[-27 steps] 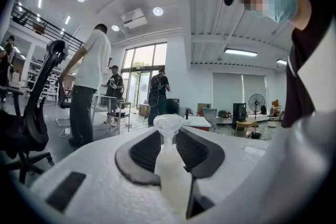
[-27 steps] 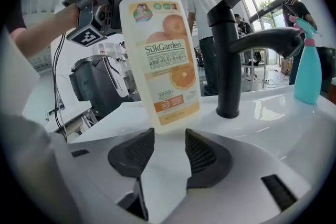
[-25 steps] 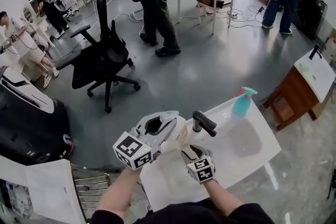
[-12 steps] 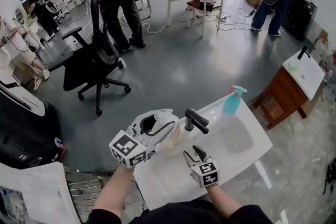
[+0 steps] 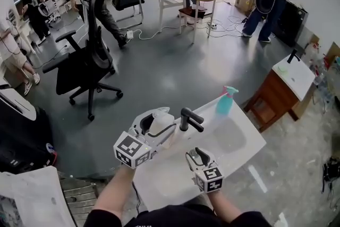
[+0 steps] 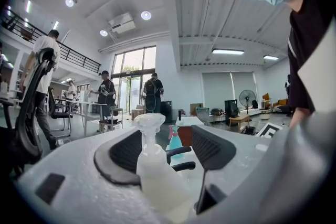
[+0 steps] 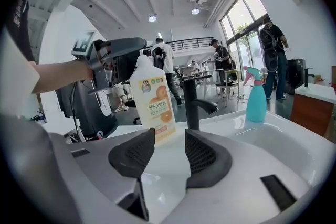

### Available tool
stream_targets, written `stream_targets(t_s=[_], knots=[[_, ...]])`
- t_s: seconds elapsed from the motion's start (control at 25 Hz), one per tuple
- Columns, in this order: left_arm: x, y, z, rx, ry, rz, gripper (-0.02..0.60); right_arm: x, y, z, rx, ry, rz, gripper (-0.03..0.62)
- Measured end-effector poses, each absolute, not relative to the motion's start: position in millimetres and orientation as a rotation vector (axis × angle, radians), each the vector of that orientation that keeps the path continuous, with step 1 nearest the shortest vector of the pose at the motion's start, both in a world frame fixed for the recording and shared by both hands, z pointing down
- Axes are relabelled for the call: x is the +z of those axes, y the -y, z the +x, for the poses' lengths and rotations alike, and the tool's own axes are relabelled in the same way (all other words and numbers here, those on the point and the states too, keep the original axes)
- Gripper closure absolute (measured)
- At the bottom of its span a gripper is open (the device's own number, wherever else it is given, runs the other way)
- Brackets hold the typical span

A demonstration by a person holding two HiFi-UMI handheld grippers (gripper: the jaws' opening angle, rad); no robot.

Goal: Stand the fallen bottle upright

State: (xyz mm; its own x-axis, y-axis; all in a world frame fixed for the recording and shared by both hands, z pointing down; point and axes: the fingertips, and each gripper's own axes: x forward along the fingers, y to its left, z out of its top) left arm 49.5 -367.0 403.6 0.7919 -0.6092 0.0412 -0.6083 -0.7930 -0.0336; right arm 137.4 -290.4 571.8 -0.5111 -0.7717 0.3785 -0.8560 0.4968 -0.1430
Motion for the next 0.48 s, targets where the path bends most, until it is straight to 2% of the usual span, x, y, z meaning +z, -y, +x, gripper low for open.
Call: stream_targets(t_s=[0.24, 0.48], knots=[[416.3, 370.8, 40.5, -0.257, -1.105, -2.85, 0.265, 564.1, 269.4, 143.6, 0.455, 2.457, 1.444, 0.414], [426.8, 359.4, 19.4, -0.193, -1.154, -2.901, 0.265, 562.0, 253.8, 143.5, 0.428, 2.446, 1.484, 0.414]])
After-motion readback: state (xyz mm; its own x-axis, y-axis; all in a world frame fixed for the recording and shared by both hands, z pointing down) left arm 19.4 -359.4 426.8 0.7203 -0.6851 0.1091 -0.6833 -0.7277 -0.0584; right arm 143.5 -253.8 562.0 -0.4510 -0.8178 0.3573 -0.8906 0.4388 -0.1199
